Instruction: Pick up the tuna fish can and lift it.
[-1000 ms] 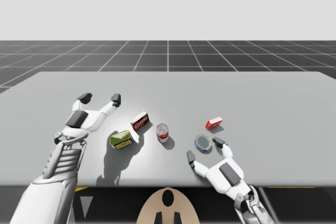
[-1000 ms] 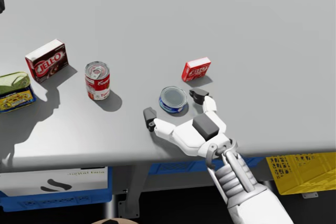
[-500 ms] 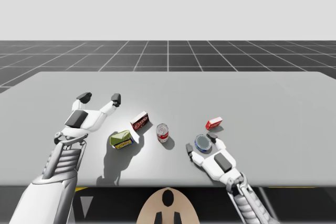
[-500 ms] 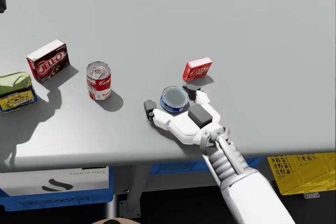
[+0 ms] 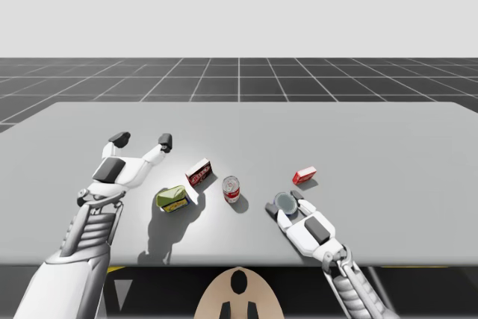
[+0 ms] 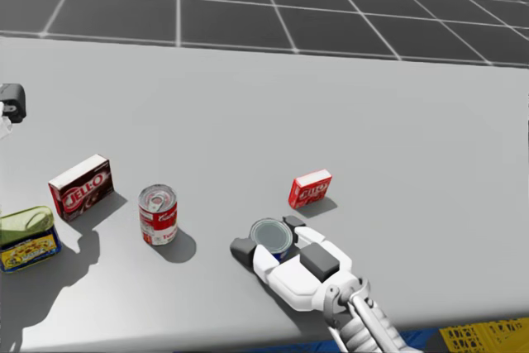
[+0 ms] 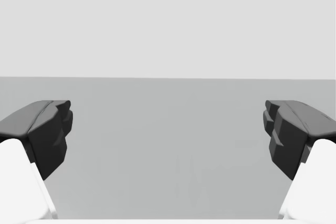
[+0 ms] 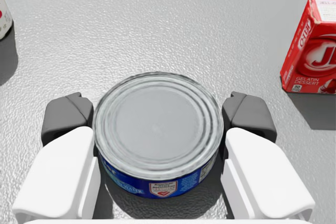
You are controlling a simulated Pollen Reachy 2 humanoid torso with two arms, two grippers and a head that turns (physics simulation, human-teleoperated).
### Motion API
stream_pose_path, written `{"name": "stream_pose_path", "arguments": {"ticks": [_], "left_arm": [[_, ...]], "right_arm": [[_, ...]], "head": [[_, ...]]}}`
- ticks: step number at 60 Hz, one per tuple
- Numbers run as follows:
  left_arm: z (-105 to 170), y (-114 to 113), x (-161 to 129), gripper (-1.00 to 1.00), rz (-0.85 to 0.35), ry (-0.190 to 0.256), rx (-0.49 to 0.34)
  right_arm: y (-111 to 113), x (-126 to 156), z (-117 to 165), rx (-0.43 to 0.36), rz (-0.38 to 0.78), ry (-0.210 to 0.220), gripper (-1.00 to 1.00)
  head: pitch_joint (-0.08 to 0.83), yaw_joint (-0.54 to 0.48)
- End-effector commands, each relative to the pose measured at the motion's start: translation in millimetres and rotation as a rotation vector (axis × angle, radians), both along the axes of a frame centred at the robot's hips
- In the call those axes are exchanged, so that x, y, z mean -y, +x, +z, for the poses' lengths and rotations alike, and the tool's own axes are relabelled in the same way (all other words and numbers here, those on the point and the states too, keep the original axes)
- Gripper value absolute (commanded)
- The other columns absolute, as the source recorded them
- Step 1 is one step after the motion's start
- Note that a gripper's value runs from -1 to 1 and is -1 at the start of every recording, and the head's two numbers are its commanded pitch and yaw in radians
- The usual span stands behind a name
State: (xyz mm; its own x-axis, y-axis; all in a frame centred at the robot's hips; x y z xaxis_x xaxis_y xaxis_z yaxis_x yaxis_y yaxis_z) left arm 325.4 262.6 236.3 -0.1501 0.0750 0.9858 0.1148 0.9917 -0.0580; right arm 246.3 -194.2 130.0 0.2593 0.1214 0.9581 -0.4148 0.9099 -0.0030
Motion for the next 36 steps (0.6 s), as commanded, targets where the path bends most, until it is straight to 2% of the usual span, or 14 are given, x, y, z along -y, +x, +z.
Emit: {"name": "stream_pose_path", "arguments": {"ticks": [1,14,20,27,32,36], "left_arm": [[0,-2,1,-1.0,0.001,0.002,-0.002],[0,-4,2,-1.0,-0.011,0.006,-0.005],[0,-4,2,-1.0,-0.009,0.005,-0.006],[0,-4,2,-1.0,-0.007,0.004,-0.007],[1,-4,2,-1.0,-0.007,0.004,-0.006],[1,-4,2,-1.0,-0.008,0.005,-0.007]], "right_arm": [[-5,4,-14,-0.059,-0.018,-0.019,1.0],[-6,4,-14,-0.054,-0.017,-0.022,1.0],[-6,4,0,-0.024,-0.014,-0.012,1.0],[-4,6,27,0.021,-0.012,0.002,1.0],[0,12,56,0.069,-0.022,0.011,1.0],[4,17,90,0.142,-0.032,0.013,1.0]], "head": [[0.485,-0.22],[0.4,-0.21],[0.386,-0.22],[0.383,-0.22],[0.38,-0.23],[0.376,-0.23]]}}
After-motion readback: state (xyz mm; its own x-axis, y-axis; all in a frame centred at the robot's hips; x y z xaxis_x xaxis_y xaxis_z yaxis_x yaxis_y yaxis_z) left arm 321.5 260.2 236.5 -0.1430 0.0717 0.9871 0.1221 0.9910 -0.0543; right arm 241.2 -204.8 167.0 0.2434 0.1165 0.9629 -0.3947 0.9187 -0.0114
